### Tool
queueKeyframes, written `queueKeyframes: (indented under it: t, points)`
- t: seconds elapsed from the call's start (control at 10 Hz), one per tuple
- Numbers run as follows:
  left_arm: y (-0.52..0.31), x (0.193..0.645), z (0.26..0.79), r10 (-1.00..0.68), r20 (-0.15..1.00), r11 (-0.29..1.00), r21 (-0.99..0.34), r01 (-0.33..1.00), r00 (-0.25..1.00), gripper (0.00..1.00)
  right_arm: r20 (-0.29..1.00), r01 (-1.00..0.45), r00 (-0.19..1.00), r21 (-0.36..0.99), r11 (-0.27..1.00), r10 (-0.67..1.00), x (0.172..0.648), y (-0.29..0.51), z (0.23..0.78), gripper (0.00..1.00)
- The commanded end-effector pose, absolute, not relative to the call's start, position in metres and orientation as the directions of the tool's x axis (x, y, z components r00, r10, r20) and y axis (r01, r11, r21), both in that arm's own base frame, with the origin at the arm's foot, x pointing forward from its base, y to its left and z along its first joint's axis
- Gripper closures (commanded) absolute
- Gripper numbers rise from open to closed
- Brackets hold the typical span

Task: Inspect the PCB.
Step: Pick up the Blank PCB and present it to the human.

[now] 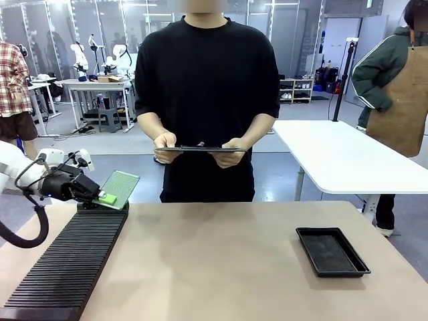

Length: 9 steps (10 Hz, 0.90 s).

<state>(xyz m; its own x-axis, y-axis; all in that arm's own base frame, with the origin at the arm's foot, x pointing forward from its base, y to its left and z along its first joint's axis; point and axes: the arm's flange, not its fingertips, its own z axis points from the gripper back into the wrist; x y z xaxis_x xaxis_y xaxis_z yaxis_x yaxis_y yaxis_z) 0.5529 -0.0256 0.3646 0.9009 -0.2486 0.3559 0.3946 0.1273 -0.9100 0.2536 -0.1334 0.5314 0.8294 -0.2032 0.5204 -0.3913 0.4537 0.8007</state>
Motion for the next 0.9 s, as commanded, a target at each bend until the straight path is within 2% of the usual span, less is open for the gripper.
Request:
queueKeyframes:
  t: [0.0, 0.2, 0.4, 0.5, 0.8]
  points:
    - [-0.030, 0.577, 0.364, -0.168, 0.314, 0.142, -0.930, 0.338, 0.934, 0.97, 0.539, -0.412, 0.818, 0.792, 0.450, -0.198, 0.255, -0.134, 0.532, 0.00]
    - [-0.035, 0.589, 0.353, -0.135, 0.271, 0.070, -0.957, 0.282, 0.953, 0.97, 0.539, -0.412, 0.818, 0.792, 0.450, -0.198, 0.255, -0.134, 0.532, 0.00]
    - [-0.036, 0.594, 0.350, -0.084, 0.288, 0.039, -0.956, 0.292, 0.954, 0.97, 0.539, -0.412, 0.818, 0.792, 0.450, -0.198, 0.255, -0.134, 0.532, 0.00]
    - [-0.035, 0.582, 0.347, -0.142, 0.285, 0.087, -0.951, 0.298, 0.948, 0.97, 0.539, -0.412, 0.818, 0.792, 0.450, -0.198, 0.255, -0.134, 0.532, 0.00]
    - [-0.035, 0.582, 0.347, -0.142, 0.285, 0.087, -0.951, 0.298, 0.948, 0.97, 0.539, -0.412, 0.818, 0.792, 0.450, -0.198, 0.255, -0.134, 0.532, 0.00]
